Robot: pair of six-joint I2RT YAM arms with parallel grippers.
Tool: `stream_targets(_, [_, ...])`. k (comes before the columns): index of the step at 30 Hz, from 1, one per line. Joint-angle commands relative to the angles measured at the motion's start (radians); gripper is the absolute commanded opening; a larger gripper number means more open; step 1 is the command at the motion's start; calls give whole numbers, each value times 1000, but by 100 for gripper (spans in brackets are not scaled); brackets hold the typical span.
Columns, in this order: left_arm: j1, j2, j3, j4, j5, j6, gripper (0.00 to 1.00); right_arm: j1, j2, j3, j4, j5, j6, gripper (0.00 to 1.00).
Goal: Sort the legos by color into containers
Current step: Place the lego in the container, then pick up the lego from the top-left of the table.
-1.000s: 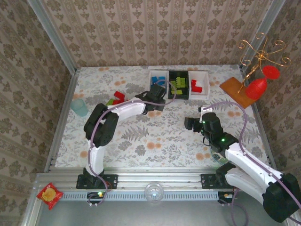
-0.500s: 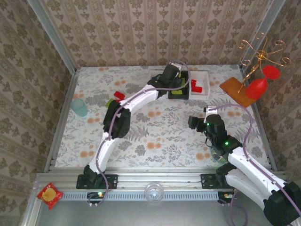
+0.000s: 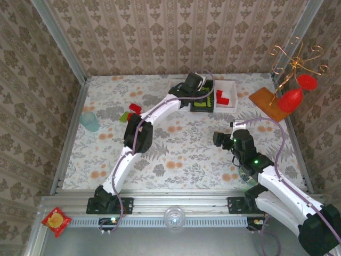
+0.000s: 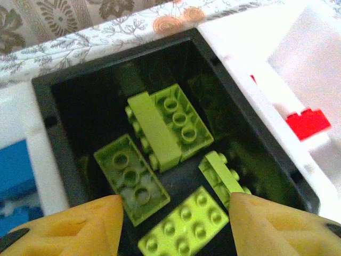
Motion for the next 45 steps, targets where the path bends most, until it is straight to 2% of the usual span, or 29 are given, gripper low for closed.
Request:
stream_targets(1, [5, -227, -189, 93, 63, 7, 59, -8, -2, -13, 4, 7, -7, 88])
stream_targets(4, [24, -446, -490, 209, 66, 16, 61, -6, -5, -12, 9, -21, -11, 88])
stream_targets(7, [69, -675, -805, 263, -5, 35, 62, -5, -8, -12, 15, -54, -13, 88])
stream_targets(11, [219, -935, -1141, 236, -86, -19, 63, -2, 3, -16, 37, -81, -10, 88])
stream_targets(14, [365, -1054, -1288, 182, -95, -43, 63, 0, 25, -16, 47, -91, -6, 88])
stream_targets(16, [432, -1097, -1343, 133, -118, -41, 63, 0, 39, -14, 50, -94, -3, 88])
stream_targets(19, [509, -1118, -1399, 99, -146, -41, 62, 0, 49, -13, 55, -101, -2, 88])
stream_targets(25, [621, -1018, -1428, 163, -56, -90, 57, 0, 40, -11, 47, -106, -1, 88])
stream_targets(31, [653, -872, -1328, 140, -9, -83, 57, 0, 14, -13, 34, -103, -2, 88])
stream_targets(38, [661, -738, -1190, 58, -10, -90, 58, -1, -18, -13, 19, -97, -2, 89])
stream_targets(45, [665, -688, -1139, 14, -14, -100, 58, -2, -25, -15, 18, -100, -1, 89])
